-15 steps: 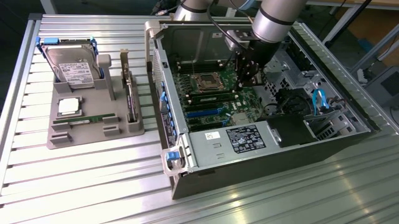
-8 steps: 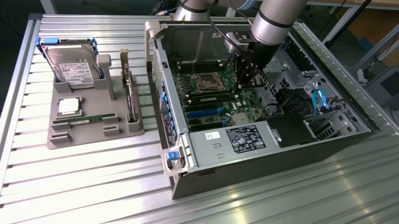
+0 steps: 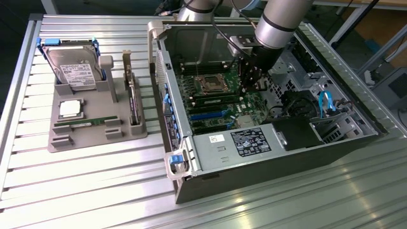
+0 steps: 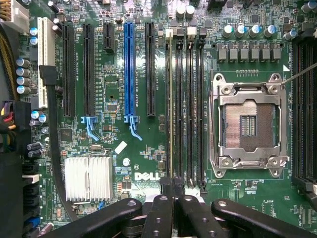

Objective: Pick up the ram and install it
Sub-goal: 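Press down the ram until it locks into place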

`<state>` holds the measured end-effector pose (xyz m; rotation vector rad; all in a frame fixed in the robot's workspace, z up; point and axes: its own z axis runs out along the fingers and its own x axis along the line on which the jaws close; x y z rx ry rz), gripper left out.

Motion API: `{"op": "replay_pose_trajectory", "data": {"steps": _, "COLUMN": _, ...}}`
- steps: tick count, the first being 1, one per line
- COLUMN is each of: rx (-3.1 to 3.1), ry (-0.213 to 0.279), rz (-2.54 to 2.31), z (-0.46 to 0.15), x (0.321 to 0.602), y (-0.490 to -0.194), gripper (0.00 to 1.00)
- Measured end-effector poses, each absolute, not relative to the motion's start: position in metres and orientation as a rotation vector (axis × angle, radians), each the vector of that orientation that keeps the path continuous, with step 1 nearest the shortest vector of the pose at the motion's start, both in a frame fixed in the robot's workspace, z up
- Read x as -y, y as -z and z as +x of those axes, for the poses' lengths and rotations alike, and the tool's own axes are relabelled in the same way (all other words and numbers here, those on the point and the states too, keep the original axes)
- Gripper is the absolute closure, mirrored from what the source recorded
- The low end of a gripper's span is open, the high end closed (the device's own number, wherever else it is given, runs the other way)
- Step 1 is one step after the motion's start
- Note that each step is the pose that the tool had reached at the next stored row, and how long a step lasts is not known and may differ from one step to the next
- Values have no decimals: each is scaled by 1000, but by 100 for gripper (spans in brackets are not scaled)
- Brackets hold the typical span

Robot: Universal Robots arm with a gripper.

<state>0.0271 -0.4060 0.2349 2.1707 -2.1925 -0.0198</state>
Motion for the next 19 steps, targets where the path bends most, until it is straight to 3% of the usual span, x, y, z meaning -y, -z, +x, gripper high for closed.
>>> {"op": "replay_pose_trajectory", "data": {"steps": 19, "rx": 2192, "ry": 20, "rz": 2171, "z": 27, "x": 404, "y": -232, "gripper": 90}}
